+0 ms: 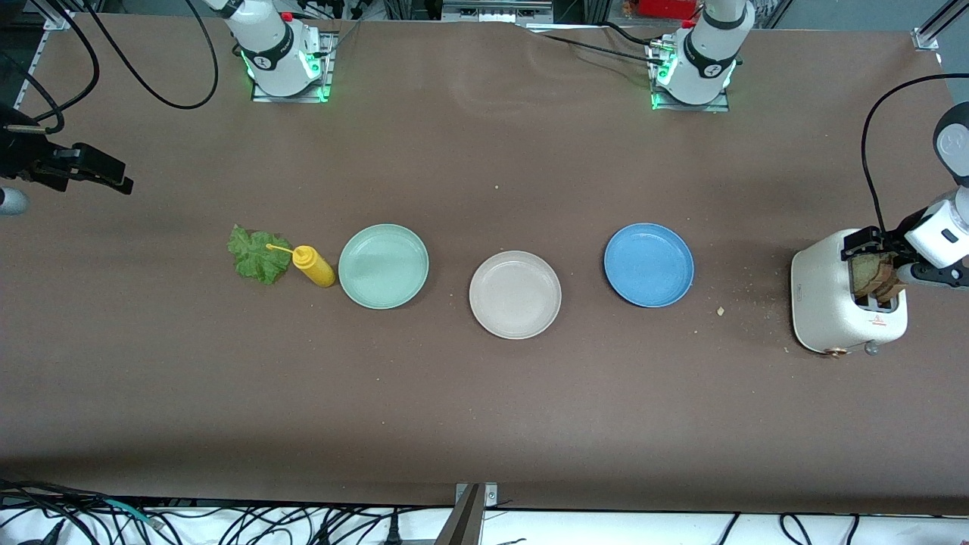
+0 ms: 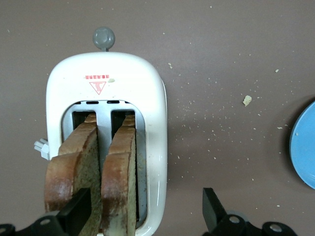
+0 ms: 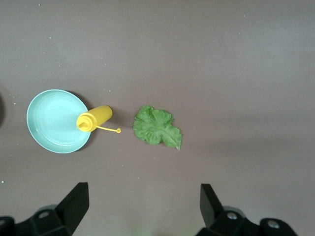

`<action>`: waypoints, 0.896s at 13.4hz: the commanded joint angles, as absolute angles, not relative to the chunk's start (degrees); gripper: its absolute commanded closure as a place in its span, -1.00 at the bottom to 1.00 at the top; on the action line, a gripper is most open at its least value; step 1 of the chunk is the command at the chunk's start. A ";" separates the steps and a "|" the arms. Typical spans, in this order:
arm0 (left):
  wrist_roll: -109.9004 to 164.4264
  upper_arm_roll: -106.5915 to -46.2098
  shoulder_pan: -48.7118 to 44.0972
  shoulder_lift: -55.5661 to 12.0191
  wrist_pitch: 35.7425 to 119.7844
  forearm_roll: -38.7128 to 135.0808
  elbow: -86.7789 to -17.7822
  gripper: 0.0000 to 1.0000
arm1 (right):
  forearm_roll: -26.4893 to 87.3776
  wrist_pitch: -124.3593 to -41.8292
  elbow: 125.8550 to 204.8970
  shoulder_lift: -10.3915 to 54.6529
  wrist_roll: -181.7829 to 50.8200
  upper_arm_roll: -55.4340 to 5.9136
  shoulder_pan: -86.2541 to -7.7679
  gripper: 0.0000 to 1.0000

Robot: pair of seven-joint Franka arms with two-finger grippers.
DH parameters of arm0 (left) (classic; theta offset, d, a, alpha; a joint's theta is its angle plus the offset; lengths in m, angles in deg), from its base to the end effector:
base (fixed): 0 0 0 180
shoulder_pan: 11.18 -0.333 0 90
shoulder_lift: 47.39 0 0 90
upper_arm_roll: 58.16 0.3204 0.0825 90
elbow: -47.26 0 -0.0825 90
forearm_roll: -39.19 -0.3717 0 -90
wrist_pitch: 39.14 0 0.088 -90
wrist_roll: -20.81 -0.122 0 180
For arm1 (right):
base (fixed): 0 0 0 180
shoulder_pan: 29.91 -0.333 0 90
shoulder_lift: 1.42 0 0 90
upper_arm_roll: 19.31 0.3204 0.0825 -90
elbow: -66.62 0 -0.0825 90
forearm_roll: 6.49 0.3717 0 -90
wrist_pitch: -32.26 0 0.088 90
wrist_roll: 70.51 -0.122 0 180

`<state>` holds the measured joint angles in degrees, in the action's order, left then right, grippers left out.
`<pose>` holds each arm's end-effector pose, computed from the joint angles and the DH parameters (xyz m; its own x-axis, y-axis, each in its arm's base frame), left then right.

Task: Make sandwich in beige plate with both arms
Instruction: 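Grasp the bread slice with the left gripper and lift it out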

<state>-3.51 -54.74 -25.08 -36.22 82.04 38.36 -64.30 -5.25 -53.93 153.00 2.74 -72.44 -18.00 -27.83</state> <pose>0.5585 0.1739 0.3757 0.9909 -0.1302 -0.0342 -0.1306 -0.9914 -0.0106 0.5565 -0.0052 0.5973 0.9960 -0.0456 -0.0766 -0.0473 -0.9987 -0.0207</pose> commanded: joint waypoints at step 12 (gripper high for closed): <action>-5.82 -55.53 -27.27 -35.88 76.89 39.46 -57.96 1.00 | -5.17 -46.05 152.75 4.47 -70.60 -17.29 -28.94 -1.00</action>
<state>-4.17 -54.98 -26.66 -35.54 80.19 38.36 -60.86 -5.22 -48.14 153.31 3.86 -71.65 -17.37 -28.53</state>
